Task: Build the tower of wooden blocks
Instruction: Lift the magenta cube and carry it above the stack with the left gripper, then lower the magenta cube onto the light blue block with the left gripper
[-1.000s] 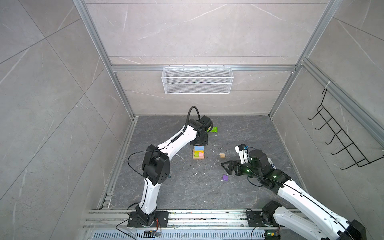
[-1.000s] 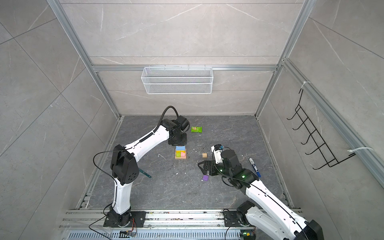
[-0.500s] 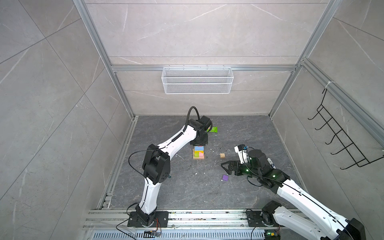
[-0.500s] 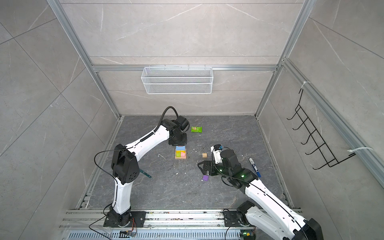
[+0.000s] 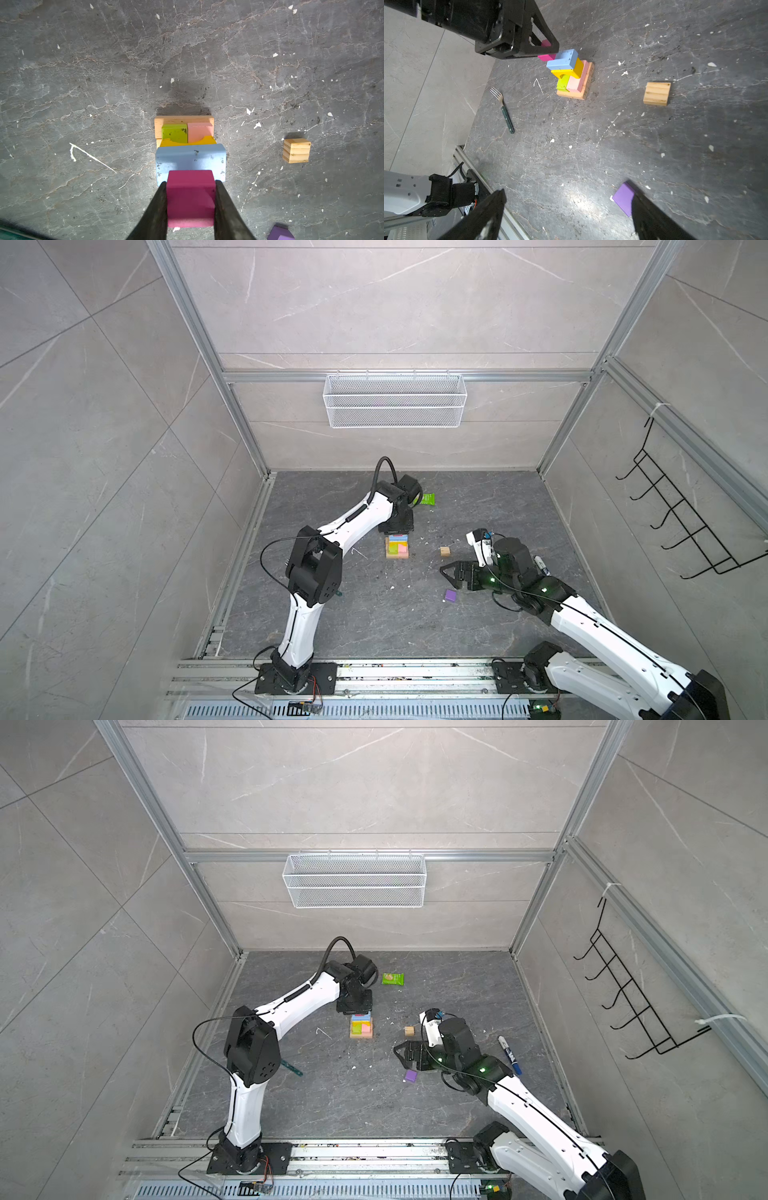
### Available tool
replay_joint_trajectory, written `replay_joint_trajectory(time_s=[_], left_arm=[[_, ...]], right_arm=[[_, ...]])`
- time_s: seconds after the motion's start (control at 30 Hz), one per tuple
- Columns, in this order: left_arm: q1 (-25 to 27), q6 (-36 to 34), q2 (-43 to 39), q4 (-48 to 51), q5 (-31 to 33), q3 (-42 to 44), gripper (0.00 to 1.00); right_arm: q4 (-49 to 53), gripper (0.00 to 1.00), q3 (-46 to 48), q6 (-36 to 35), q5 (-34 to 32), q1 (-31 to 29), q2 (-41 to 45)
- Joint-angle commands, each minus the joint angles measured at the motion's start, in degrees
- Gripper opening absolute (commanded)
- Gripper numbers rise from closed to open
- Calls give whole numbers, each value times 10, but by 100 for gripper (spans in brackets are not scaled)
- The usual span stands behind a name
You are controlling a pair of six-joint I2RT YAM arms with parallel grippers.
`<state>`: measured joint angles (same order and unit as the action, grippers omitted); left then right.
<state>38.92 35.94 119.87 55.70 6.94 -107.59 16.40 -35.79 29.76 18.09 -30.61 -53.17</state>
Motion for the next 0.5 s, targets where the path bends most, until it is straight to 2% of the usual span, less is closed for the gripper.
replay_joint_trajectory(time_s=[0.0, 0.47], left_arm=[[-3, -1, 10, -5, -2, -2, 20], [-3, -3, 18, -10, -3, -1, 19]], right_arm=[[-12, 95, -4, -11, 7, 2, -4], [-13, 94, -2, -12, 6, 2, -4]])
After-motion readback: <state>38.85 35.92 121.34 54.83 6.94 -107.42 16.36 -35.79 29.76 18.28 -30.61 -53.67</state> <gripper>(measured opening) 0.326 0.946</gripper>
